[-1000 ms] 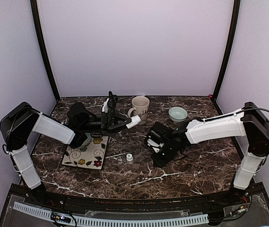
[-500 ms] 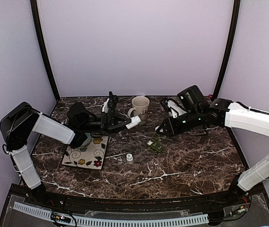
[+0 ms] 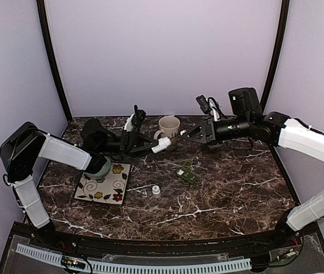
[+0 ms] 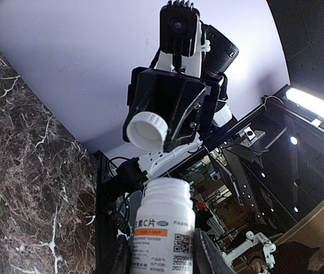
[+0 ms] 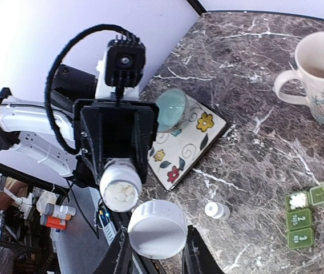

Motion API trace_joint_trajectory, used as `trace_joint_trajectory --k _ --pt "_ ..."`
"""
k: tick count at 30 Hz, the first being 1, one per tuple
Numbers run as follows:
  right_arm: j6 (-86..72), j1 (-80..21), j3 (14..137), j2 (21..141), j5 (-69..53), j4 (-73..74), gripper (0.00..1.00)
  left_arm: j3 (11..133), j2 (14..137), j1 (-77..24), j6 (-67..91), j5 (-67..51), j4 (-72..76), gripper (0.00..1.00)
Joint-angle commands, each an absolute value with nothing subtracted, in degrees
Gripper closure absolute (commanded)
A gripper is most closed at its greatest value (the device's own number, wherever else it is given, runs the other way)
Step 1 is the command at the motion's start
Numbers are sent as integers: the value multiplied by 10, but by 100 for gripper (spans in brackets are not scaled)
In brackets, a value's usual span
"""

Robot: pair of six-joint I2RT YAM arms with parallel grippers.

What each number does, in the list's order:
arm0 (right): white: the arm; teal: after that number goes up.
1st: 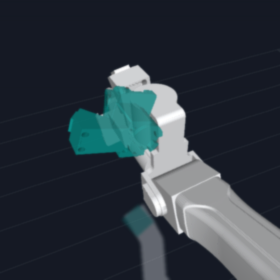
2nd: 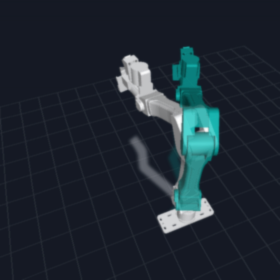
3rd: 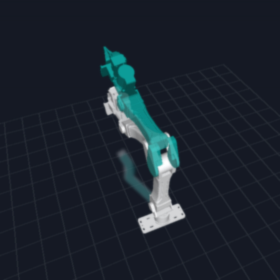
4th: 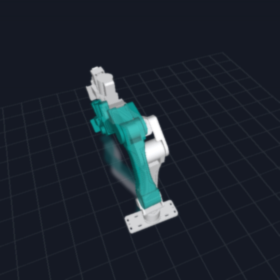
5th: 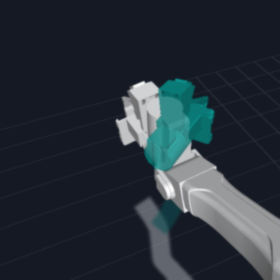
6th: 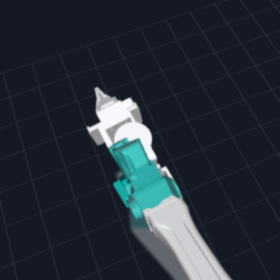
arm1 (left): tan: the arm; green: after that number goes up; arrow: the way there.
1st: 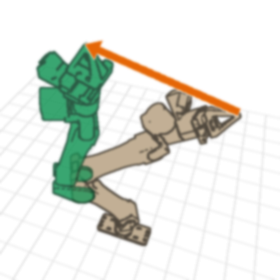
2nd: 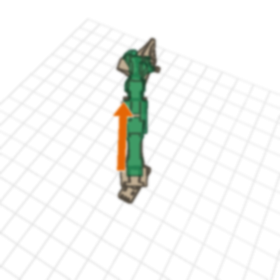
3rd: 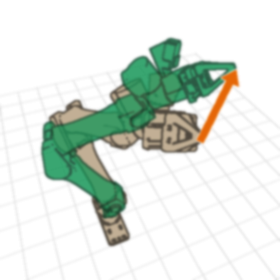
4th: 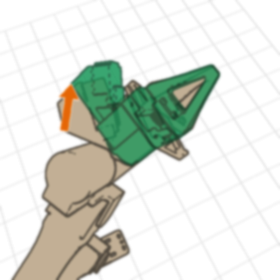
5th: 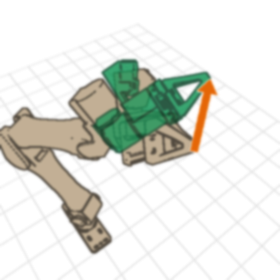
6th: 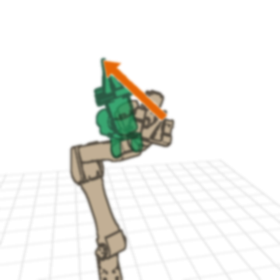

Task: Sort the pills into containers
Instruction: Screw the lid of the pill bottle onto the pill bottle.

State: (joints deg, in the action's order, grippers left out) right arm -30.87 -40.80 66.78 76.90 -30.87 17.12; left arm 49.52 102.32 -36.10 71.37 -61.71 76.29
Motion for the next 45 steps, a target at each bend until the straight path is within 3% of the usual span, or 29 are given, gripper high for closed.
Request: trace_joint_trajectory --k 1,45 --pt "-333 -404 693 761 -373 111 93 525 1019 -356 734 -644 792 92" --pt "-323 -443 715 810 -362 80 94 578 1043 -359 747 -645 782 91"
